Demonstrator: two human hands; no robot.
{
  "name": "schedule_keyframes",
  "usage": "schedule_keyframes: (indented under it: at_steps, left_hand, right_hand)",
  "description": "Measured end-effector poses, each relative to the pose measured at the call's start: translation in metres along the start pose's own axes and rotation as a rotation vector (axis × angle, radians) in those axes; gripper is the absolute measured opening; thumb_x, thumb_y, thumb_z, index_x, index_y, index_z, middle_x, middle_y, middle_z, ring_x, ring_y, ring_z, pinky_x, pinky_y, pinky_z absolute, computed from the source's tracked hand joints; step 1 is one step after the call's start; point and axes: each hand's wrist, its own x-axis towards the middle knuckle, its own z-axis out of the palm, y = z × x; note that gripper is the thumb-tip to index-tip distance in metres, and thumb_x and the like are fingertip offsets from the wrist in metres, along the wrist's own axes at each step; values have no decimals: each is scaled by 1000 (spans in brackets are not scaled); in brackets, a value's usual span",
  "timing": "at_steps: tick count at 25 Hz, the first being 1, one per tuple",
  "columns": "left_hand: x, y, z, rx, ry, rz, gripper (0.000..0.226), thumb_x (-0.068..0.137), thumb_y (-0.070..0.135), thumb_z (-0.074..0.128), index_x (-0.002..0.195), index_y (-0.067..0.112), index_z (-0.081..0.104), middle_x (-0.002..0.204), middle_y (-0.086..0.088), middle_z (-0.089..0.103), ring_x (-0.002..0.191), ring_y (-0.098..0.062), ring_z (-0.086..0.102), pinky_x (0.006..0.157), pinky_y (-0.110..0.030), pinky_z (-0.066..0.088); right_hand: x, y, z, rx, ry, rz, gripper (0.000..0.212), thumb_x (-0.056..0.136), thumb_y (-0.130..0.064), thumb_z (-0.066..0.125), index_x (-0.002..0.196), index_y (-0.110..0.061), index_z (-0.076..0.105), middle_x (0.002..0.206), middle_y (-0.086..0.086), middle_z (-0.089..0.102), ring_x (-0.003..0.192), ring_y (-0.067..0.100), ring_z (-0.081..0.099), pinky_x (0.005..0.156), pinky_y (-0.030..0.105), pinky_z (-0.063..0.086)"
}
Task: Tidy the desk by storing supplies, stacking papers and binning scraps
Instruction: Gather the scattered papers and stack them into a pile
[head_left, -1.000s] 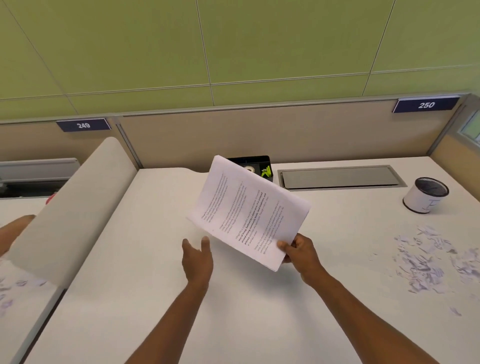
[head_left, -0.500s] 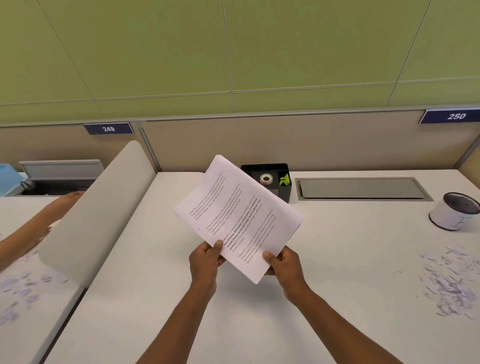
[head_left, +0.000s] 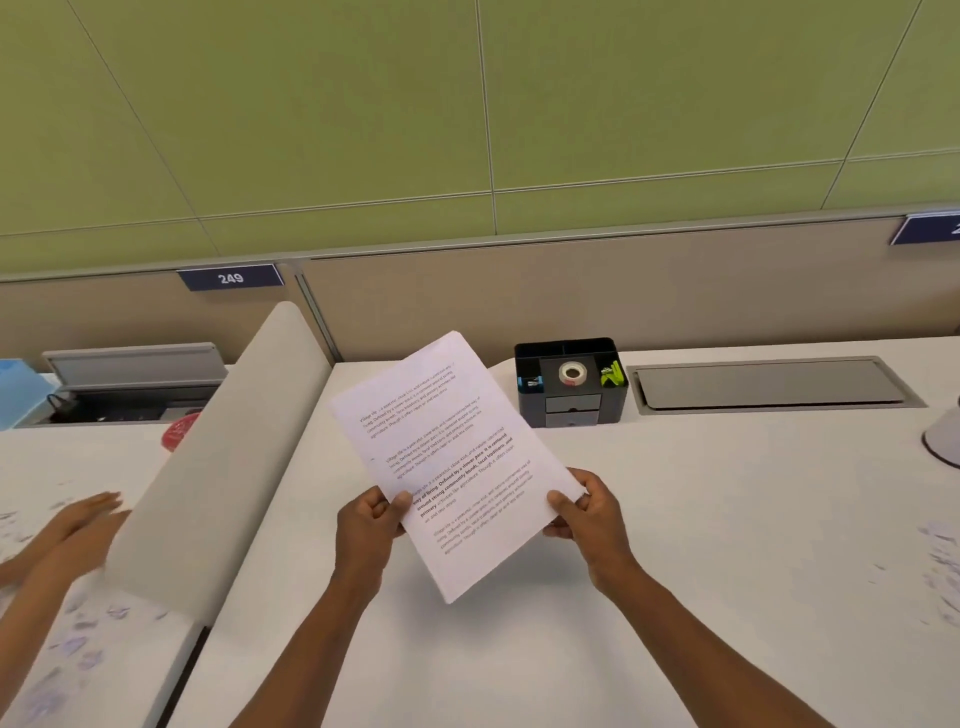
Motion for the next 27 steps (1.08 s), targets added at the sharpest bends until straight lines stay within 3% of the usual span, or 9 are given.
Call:
schedule_keyframes:
  at_steps: [4, 8, 13, 15, 17, 19, 23, 25, 27]
  left_hand:
    - [53, -2, -26, 100, -85, -61, 13, 93, 10, 69, 104, 15, 75, 96, -4, 79, 88, -25, 76, 74, -36, 61]
    - [112, -7, -27, 208, -166, -80, 13, 93, 6, 67, 102, 12, 74, 91, -2, 79, 83, -22, 77, 62, -24, 59]
    - [183, -19, -14, 396, -236, -72, 12, 92, 7, 68, 104, 7, 73, 95, -5, 78, 84, -23, 76, 77, -45, 63]
    - [207, -24, -9, 451, -247, -68, 10, 92, 11, 68, 101, 8, 73, 91, -7, 78, 85, -29, 75, 80, -50, 61]
    - [228, -29, -5, 507, -256, -55, 9, 92, 14, 69, 98, 9, 73, 89, -11, 76, 86, -33, 72, 82, -51, 60]
    - [242, -30, -3, 555, -253, -51, 7, 91, 16, 69, 94, 11, 73, 86, -9, 76, 83, -31, 70, 79, -47, 57]
    - [267, -35, -7, 633, -225, -54, 5, 91, 18, 68, 87, 16, 71, 79, 0, 71, 76, -24, 63, 63, -30, 47]
    - [275, -35, -8, 638, -226, -52, 5, 91, 17, 68, 90, 14, 72, 83, -2, 72, 79, -24, 64, 65, -29, 45]
    - [282, -34, -5, 662, -218, -35, 9, 91, 17, 67, 96, 11, 73, 89, -3, 74, 84, -25, 66, 70, -30, 47]
  right_hand:
    - [26, 5, 18, -144, 8, -17, 34, 90, -10, 66, 119, -25, 58, 101, 8, 72, 88, 22, 73, 64, 32, 61]
    - [50, 27, 39, -251, 57, -22, 38, 90, -8, 65, 122, -28, 59, 95, 6, 73, 83, 19, 72, 61, 28, 60]
    - [79, 51, 68, -349, 180, -70, 39, 90, -6, 63, 118, -34, 62, 90, -2, 71, 81, 17, 69, 64, 26, 60]
    - [93, 57, 76, -410, 222, -76, 39, 90, -8, 64, 119, -34, 61, 93, -7, 71, 84, 10, 67, 68, 17, 55]
    - [106, 60, 85, -456, 249, -66, 38, 90, -9, 64, 121, -32, 61, 97, -8, 71, 88, 10, 67, 74, 20, 56]
    - [119, 63, 93, -484, 259, -64, 38, 91, -9, 64, 124, -28, 60, 104, -6, 71, 93, 11, 67, 81, 25, 57]
    - [137, 70, 109, -552, 258, -54, 39, 92, -12, 65, 129, -24, 58, 110, -6, 71, 92, 7, 66, 77, 12, 52]
    - [142, 75, 111, -568, 254, -47, 39, 91, -12, 65, 129, -20, 59, 114, -6, 71, 97, 8, 67, 84, 15, 52]
    - [146, 79, 110, -594, 259, -48, 39, 90, -12, 65, 128, -20, 61, 112, -10, 71, 96, 3, 67, 82, 7, 49]
